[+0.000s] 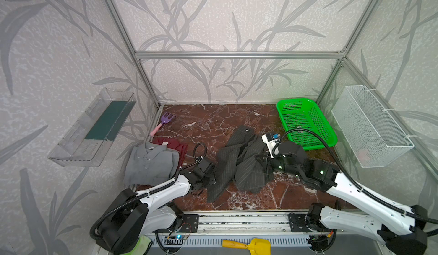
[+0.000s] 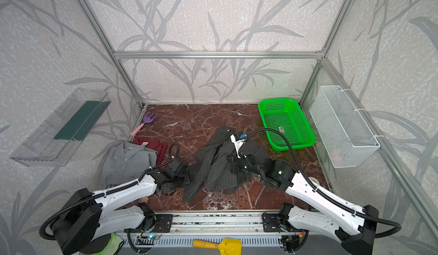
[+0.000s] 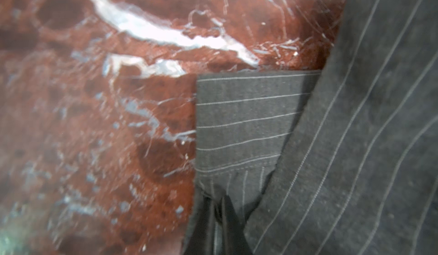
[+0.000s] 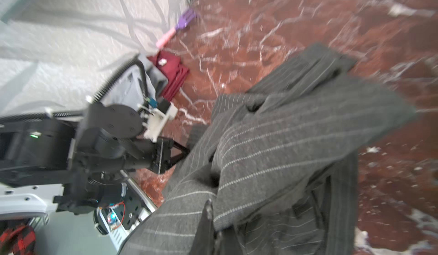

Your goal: Fold and stack the long sleeve shirts

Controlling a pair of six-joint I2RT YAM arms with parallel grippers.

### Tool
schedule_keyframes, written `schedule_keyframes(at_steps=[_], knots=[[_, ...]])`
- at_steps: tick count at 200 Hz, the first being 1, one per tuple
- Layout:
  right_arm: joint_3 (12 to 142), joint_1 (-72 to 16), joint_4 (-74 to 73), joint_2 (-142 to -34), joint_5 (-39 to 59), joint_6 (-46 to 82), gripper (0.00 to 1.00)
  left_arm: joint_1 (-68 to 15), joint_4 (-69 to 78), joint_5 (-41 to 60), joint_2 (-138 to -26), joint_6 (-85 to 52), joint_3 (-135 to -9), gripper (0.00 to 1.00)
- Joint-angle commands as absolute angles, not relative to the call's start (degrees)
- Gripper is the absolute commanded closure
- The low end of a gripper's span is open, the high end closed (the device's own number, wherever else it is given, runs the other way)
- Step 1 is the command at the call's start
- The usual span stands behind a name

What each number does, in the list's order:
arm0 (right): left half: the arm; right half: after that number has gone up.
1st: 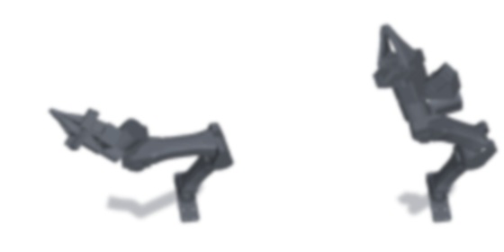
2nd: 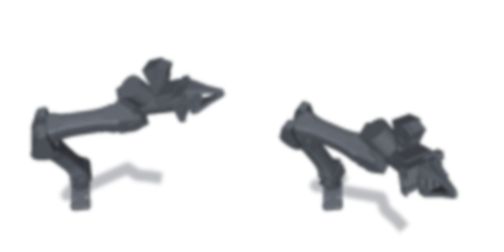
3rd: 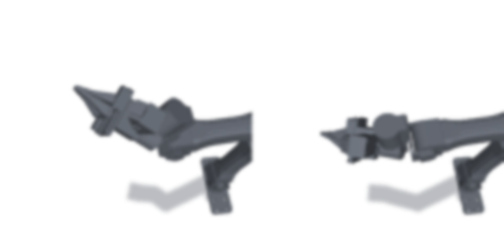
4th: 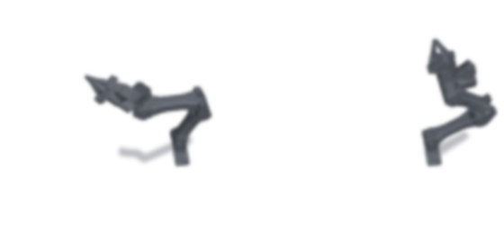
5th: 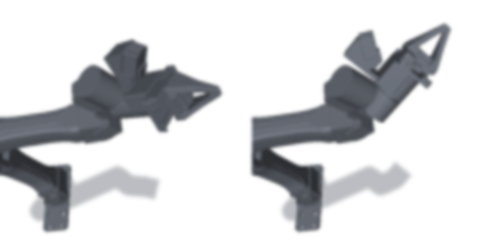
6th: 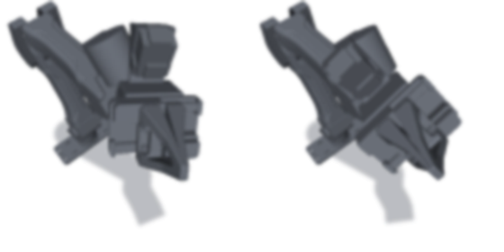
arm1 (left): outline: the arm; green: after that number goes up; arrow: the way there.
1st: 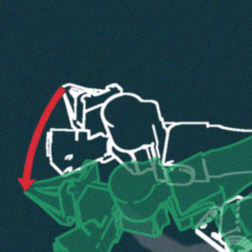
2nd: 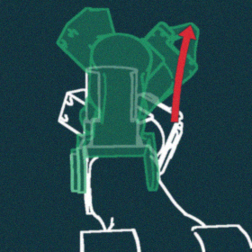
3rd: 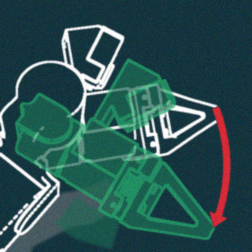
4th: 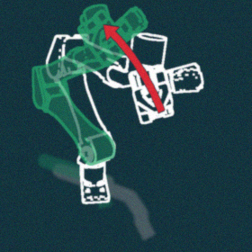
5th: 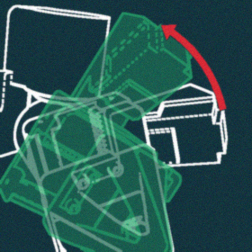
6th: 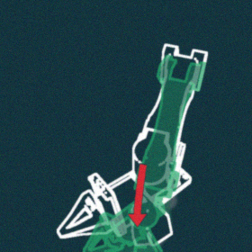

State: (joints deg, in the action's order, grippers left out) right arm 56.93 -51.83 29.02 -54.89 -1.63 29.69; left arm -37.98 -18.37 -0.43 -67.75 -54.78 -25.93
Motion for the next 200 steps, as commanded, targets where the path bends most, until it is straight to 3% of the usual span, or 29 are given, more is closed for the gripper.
schedule_keyframes(at_steps=[1,57,117,177,200], knots=[[61.95,-50.34,36.14,-52.64,-3.99,24.24,1.0,-38.07,-17.89,-2.03,-68.9,-53.94,-28.57,1.0],[75.11,-46.03,42.5,-50.58,-7.73,17.47,1.0,-37.16,-23.98,-10.1,-65.1,-49.77,-34.76,1.0],[90.1,-44.74,43.43,-52.02,-12.34,13.92,1.0,-25.43,-34.56,-9.45,-61.11,-38.76,-53.27,1.0],[98.44,-42.91,47.38,-55.31,-7.65,16.75,1.0,-23.45,-40.52,-13.7,-62.77,-29.92,-67.09,1.0],[100.18,-38.82,50.63,-56.74,-2.88,19.33,1.0,-18.4,-41.92,-15.77,-61.93,-27.63,-72.32,1.0]])
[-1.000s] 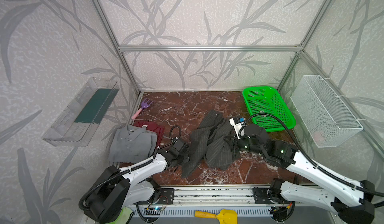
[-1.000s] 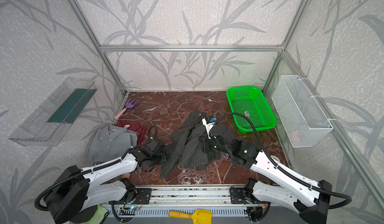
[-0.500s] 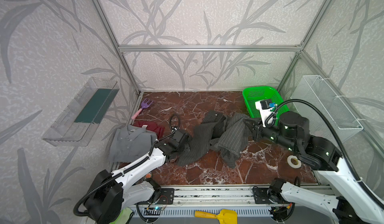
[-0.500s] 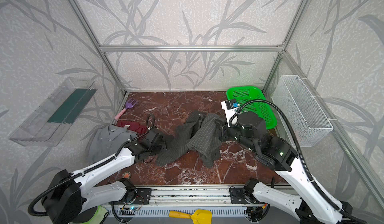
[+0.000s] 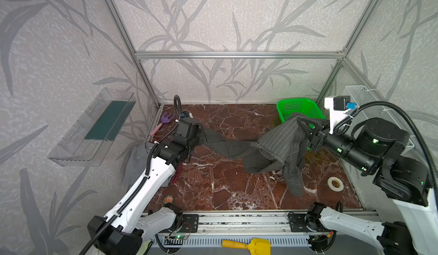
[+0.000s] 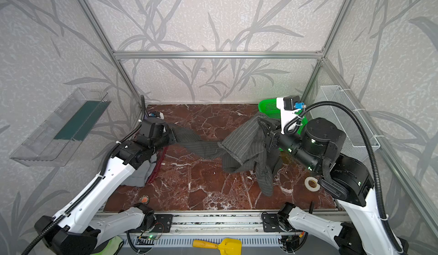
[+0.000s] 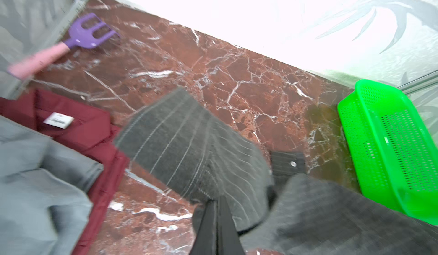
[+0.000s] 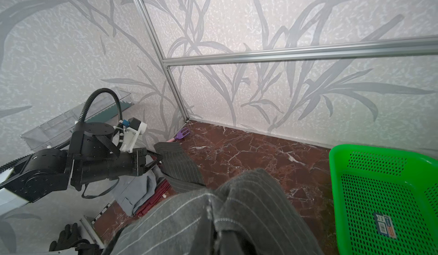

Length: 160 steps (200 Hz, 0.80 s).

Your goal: Fold and stack the long sleeve shirts

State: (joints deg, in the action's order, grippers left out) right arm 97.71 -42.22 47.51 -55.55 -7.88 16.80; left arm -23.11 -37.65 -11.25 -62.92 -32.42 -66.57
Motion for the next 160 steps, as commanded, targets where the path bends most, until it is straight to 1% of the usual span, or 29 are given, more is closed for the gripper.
schedule_keyframes(at_steps=[1,25,45,70,90,108,122,127,128,138,148,153,160], knots=[[100.27,-38.66,50.8,-56.76,-2.62,19.47,1.0,-18.08,-42.01,-15.75,-61.95,-27.57,-72.54,1.0],[100.37,-31.8,52.39,-58.56,4.82,22.38,1.0,-10.93,-43.46,-14.21,-62.96,-26.83,-80.78,1.0],[98.48,-27.1,51.06,-59.4,11.59,24.95,1.0,-7.86,-44.88,-14.4,-65.51,-26.0,-89.31,1.0],[94.25,-23.4,50.43,-59.56,12.42,28.64,1.0,-6.01,-46.07,-14.97,-68.84,-25.72,-99.54,1.0],[86.13,-18.03,47.64,-57.67,13.99,32.6,1.0,-5.91,-47.59,-14.85,-71.79,-25.14,-106.84,1.0],[77.43,-14.34,44.46,-56.6,15.15,35.58,0.91,-5.95,-48.98,-14.42,-74.44,-25.08,-113.29,1.0],[73.04,-12.53,43.1,-56.93,15.98,36.21,0.84,-5.93,-50.17,-12.44,-76.63,-25.69,-118.75,1.0],[72.08,-12.28,42.61,-56.95,15.97,36.21,0.79,-5.91,-50.79,-11.28,-77.57,-25.97,-120.86,1.0],[71.72,-12.19,42.34,-57.02,16.01,36.21,0.76,-5.94,-50.93,-11.04,-77.77,-26.04,-121.25,1.0],[70.39,-12.05,41.2,-57.04,15.93,36.0,0.6,-6.11,-52.2,-8.13,-79.63,-26.82,-125.29,1.0],[70.38,-12.1,40.98,-56.87,14.78,35.2,0.46,-6.63,-53.36,-5.31,-81.32,-27.36,-128.32,1.0],[70.56,-12.06,41.09,-56.7,14.14,34.73,0.42,-7.15,-54.07,-4.48,-82.01,-27.42,-129.53,1.0],[71.13,-12.17,41.14,-56.16,13.48,33.83,0.38,-8.44,-54.78,-4.47,-82.8,-27.11,-130.99,1.0]])
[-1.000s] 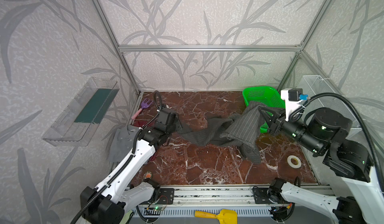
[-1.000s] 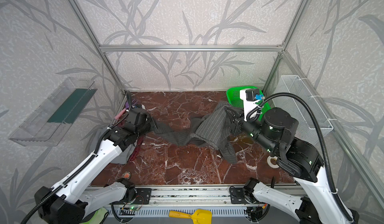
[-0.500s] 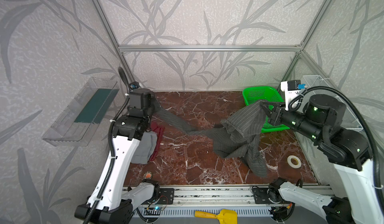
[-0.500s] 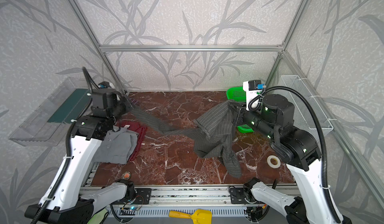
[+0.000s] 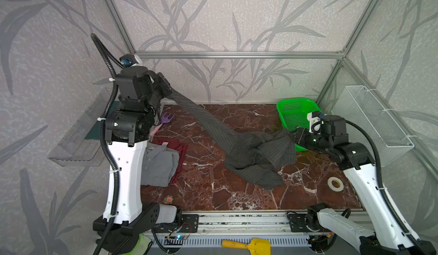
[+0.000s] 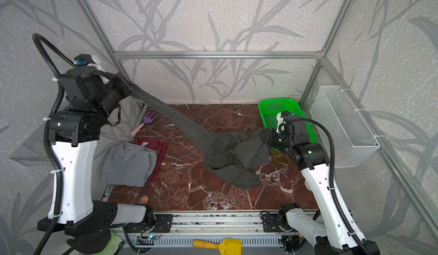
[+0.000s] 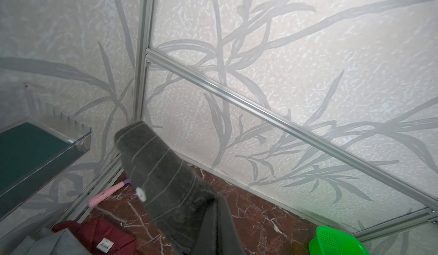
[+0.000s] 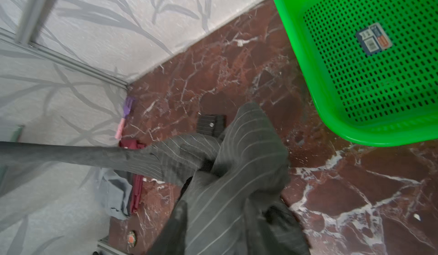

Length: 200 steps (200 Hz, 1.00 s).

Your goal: Fold and stack the long sleeve shirts

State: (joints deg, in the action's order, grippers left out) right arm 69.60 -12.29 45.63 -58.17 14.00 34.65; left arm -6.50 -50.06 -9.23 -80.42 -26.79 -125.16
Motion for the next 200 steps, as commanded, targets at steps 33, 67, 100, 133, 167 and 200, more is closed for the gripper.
schedule_keyframes(at_steps=[33,67,100,133,167,200], knots=[[71.44,-23.04,35.55,-54.56,8.66,29.8,0.28,-19.59,-56.55,-11.77,-86.62,-21.98,-135.32,1.0],[70.11,-43.53,28.15,-61.96,5.34,23.82,0.23,-26.47,-57.5,-12.94,-92.61,-22.87,-141.43,1.0],[65.48,-54.58,20.76,-73.28,-1.07,22.23,0.2,-28.21,-58.58,-14.34,-96.33,-24.85,-146.16,1.0],[61.79,-58.07,9.96,-84.51,-7.07,20.11,0.19,-28.19,-58.39,-16.25,-96.04,-25.75,-146.16,1.0],[65.94,-58.13,8.45,-97.19,-13.38,17.5,0.19,-28.21,-58.27,-17.18,-95.18,-25.65,-145.64,1.0],[69.33,-58.02,6.85,-106.24,-19.59,15.93,0.2,-28.21,-58.44,-18.21,-94.15,-24.83,-143.42,1.0]])
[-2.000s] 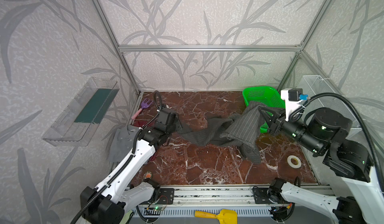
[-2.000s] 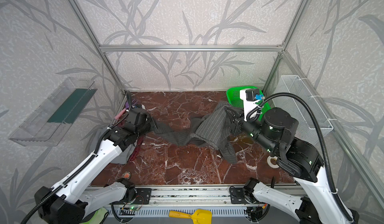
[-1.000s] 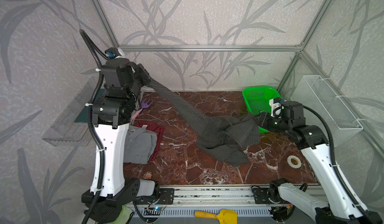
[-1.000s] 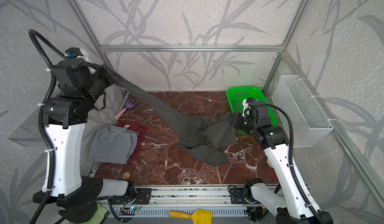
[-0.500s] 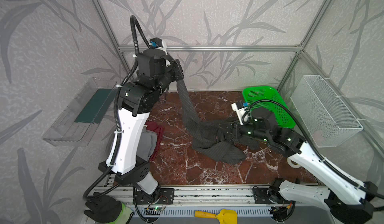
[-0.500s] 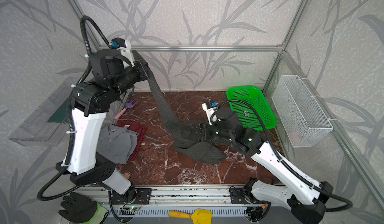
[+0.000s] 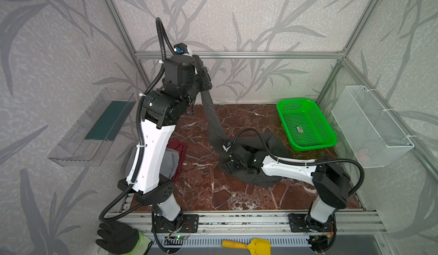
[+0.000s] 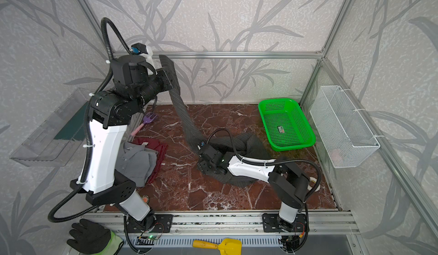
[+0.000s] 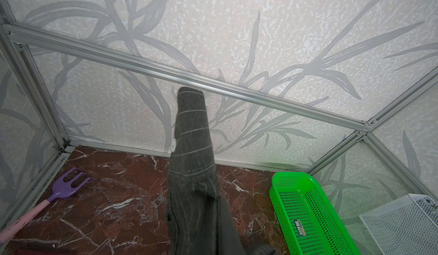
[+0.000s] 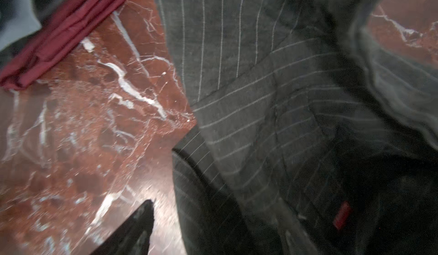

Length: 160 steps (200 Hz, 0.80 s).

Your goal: Fold and stack the long sleeve shirts

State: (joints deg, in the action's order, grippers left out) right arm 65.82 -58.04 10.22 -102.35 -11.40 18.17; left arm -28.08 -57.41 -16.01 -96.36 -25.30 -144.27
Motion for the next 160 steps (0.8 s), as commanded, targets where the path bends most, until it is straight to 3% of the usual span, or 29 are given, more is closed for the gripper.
schedule_keyframes(at_steps=[1,23,41,52,83,160], knots=[[69.43,-58.06,6.9,-106.42,-19.86,15.92,0.2,-28.17,-58.44,-18.25,-94.14,-24.81,-143.3,1.0],[71.39,-58.04,6.43,-109.99,-21.71,13.49,0.27,-28.2,-57.81,-19.02,-93.13,-24.43,-141.05,1.0],[71.99,-57.99,6.39,-110.85,-21.19,12.31,0.54,-28.19,-56.73,-20.05,-92.01,-23.47,-138.54,1.0],[71.84,-57.92,6.65,-109.58,-21.59,12.04,0.75,-28.16,-56.54,-21.45,-91.44,-22.42,-136.98,1.0],[71.65,-57.68,7.83,-99.18,-17.95,10.28,1.0,-27.56,-52.29,-26.26,-88.17,-18.49,-128.06,1.0],[85.09,-55.02,21.59,-73.35,-0.95,8.09,1.0,-19.02,-50.1,-24.57,-88.17,-17.73,-123.27,1.0]])
